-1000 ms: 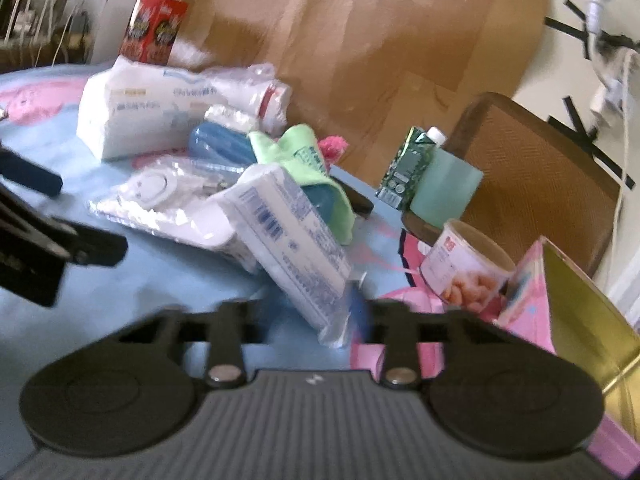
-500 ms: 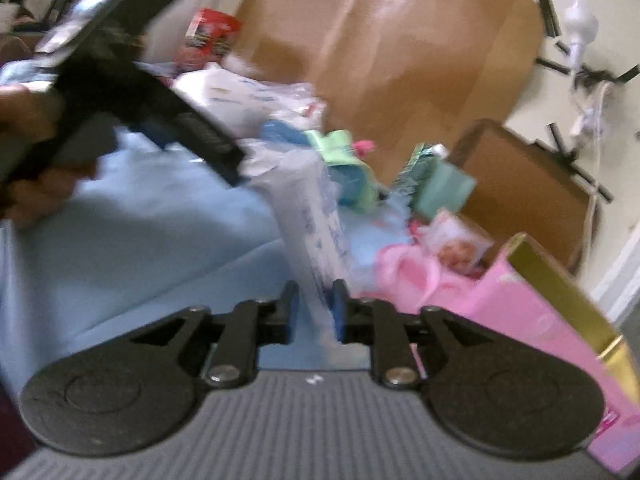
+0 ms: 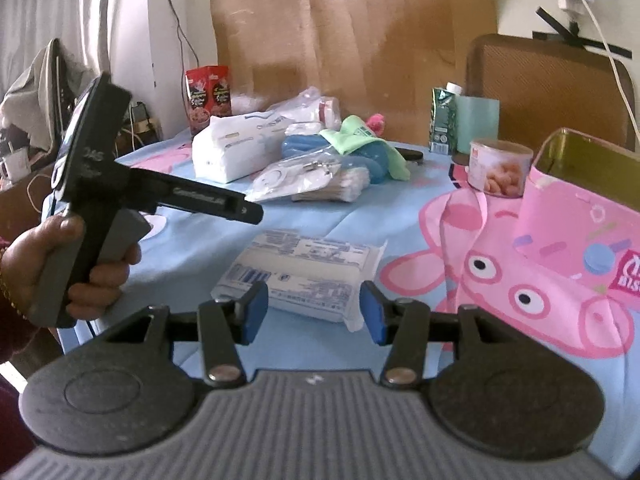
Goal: Organize soft objects
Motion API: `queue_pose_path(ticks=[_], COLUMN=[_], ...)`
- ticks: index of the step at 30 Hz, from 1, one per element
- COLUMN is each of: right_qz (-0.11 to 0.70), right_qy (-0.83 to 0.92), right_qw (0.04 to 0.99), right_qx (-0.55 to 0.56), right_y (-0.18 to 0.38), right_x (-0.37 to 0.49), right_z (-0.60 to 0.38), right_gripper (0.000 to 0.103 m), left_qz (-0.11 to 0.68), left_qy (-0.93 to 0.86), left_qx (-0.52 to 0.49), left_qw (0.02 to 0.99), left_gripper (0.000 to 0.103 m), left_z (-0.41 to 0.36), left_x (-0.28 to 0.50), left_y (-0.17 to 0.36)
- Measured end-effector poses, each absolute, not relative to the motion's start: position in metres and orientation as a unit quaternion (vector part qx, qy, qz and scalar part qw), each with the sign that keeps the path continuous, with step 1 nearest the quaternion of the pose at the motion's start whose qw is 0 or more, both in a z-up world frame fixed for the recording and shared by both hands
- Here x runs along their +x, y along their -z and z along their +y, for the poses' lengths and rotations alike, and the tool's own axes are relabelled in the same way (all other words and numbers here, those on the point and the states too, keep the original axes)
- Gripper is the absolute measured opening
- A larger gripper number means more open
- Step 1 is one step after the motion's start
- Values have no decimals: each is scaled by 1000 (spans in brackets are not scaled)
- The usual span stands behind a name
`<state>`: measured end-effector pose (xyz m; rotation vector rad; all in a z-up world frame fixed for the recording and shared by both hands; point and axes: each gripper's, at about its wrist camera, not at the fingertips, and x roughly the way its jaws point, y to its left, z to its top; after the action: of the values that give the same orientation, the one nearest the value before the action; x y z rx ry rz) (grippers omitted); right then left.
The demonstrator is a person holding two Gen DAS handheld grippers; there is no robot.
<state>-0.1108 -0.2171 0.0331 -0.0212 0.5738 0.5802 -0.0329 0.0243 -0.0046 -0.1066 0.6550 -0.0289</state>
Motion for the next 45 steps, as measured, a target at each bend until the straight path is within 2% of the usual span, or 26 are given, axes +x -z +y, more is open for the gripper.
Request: queue_pose_path(ticks=[7, 9, 13, 16, 20, 26, 30, 31, 32, 37, 39, 41, 45], right_qz=[270, 267, 266, 270, 273, 283, 282, 277, 273, 247, 230, 207, 182], right_qy=[-299, -301, -301, -301, -308, -317, -322, -324, -328, -293, -276, -259, -236], right_qw=[915, 915, 916, 915, 911, 904, 902, 903, 903, 923, 933, 943, 955], right_qx=[0, -2, 0, -4, -23, -41, -52, -53, -51, -31, -7, 6, 7], right_y=[-33, -34, -32, -31, -30, -22, -13, -12, -13, -16, -24, -35, -51], right_x=[-115, -114, -111, -110, -108, -100, -95, -94, -94, -93, -91, -88, -81], right_z=[-221, -221, -226, -226, -223, -219, -219, -217, -216, -221, -234, -247, -266], right_gripper=[60, 65, 66, 66, 67, 72, 73, 70, 65, 58, 51, 50, 50], left_qz=[317, 308, 304, 332, 354, 388, 388, 389, 390, 366, 355, 346, 315], left_qy=[3, 2, 19, 51, 109, 188, 199, 209, 211, 216, 237, 267, 291], left_qx=[-57, -48, -54, -80, -130, -123, -91, -88, -83, -49, -48, -44, 4], left_qw=[947, 950, 951, 938, 920, 894, 895, 893, 892, 904, 903, 899, 903], left_gripper=[103, 103, 103, 102, 91, 71, 70, 65, 65, 65, 65, 59, 58], left_z=[24, 22, 21, 26, 33, 10, -14, -20, -28, -53, -64, -82, -129], left_x=[-41, -46, -52, -49, -48, -46, -47, -45, -45, -40, -34, -24, -11], left_y=[2, 0, -4, -9, -13, -12, -9, -9, -10, -29, -43, -58, -75])
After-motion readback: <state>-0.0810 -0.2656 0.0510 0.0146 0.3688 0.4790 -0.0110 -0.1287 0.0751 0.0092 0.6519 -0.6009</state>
